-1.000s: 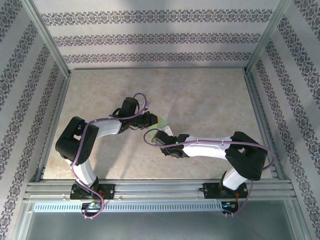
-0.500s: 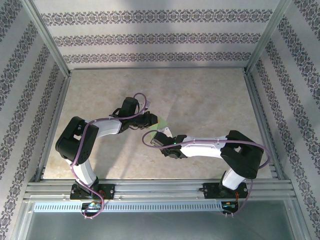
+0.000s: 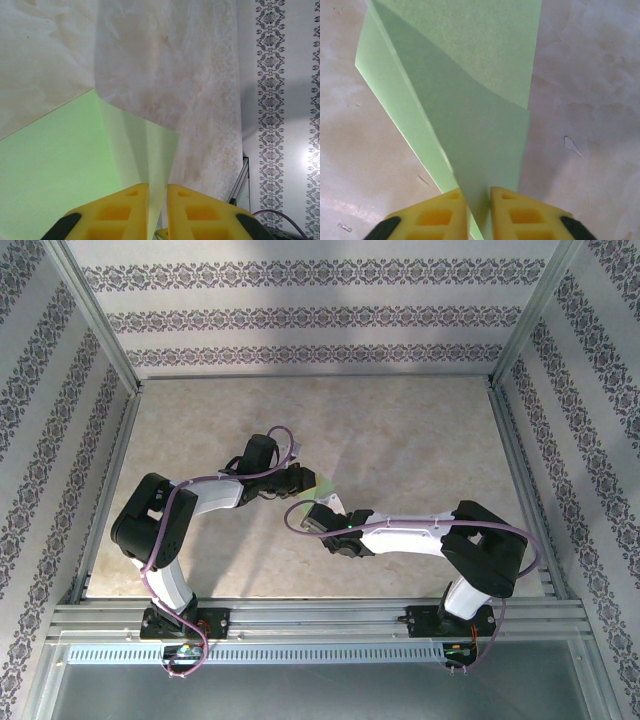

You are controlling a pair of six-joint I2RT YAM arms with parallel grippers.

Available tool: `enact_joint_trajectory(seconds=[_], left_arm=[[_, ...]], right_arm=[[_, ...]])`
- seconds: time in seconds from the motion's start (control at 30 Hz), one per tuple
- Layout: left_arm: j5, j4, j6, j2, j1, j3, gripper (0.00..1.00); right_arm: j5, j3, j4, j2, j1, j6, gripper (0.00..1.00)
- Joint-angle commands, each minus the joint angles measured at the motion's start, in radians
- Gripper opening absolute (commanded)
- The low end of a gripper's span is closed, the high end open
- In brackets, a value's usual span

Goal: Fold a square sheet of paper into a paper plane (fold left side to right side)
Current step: Fourth fold the wing at the center of the table.

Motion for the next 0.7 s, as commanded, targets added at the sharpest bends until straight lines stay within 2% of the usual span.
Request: enact_joint_trajectory(seconds=[0.0,0.2,0.37,0.5,0.67], left_arm=[[-0.014,-0.039,0.023,-0.043,-0.002,0.0,0.21],[-0.022,-0.061,0.032,-0.122,0.062,-0.069,0.32],[-0.038,-0.197,0.115,-0.243,0.154,-0.124,0.35],[-0.03,-0.303,0.181,-0.311,0.206,-0.136,0.35],[-0.005,-0.366,0.227,-0.333,0.209,-0.137,0.35]], right_arm=[[0.014,0.008,0.0,0.016,0.012,0.0,0.12],[-0.003,0.011,-0.002,0.023,0.013,-0.001,0.03],[-0.052,0.011,0.001,-0.008,-0.002,-0.007,0.0],[-0.203,0.003,0.026,-0.042,-0.051,-0.02,0.0],[-0.465,-0.031,0.093,-0.078,-0.137,-0.027,0.0]])
